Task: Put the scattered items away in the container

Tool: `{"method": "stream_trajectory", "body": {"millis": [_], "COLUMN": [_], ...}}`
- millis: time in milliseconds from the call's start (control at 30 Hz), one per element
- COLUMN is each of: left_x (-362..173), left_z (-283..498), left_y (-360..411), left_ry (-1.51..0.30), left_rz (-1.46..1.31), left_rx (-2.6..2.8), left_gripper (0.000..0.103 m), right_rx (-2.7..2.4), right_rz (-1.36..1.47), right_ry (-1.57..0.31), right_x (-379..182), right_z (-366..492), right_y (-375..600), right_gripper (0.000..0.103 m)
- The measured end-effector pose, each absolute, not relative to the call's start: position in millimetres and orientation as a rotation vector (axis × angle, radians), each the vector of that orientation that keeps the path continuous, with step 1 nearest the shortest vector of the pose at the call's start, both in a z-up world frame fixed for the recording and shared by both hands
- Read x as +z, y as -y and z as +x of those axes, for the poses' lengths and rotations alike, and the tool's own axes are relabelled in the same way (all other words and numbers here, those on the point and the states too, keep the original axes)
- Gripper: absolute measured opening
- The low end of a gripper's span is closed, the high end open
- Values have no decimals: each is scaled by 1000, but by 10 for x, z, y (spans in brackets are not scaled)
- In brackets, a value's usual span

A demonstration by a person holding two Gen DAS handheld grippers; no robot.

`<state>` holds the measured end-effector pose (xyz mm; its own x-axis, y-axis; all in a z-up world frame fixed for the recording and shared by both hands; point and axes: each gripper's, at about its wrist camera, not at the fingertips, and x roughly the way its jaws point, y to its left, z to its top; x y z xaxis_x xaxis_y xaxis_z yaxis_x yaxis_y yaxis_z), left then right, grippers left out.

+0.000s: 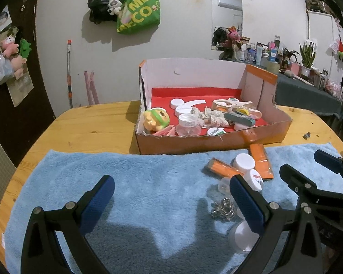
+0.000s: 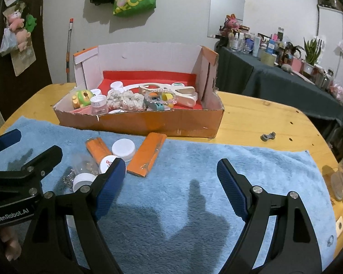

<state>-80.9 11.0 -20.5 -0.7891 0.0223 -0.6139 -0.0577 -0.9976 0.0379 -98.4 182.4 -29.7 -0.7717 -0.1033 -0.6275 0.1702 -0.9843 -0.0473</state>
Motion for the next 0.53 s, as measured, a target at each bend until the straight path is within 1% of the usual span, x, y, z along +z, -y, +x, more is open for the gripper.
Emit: {"method": "stream_trajectory", "body": {"millis": [533], "left_x": [-234], "left_z": [-811], "left_y": [-126], "left_ry": [-101], "left_rz": [-1006], "left_rx": [2938], "left_gripper": [103], "right_rx": [-2830], "right_rz": [995], "right_ry": [-157], "right_x": [-302], "right_z": [-993], "right_y": [-1835], "right_gripper": [82]}}
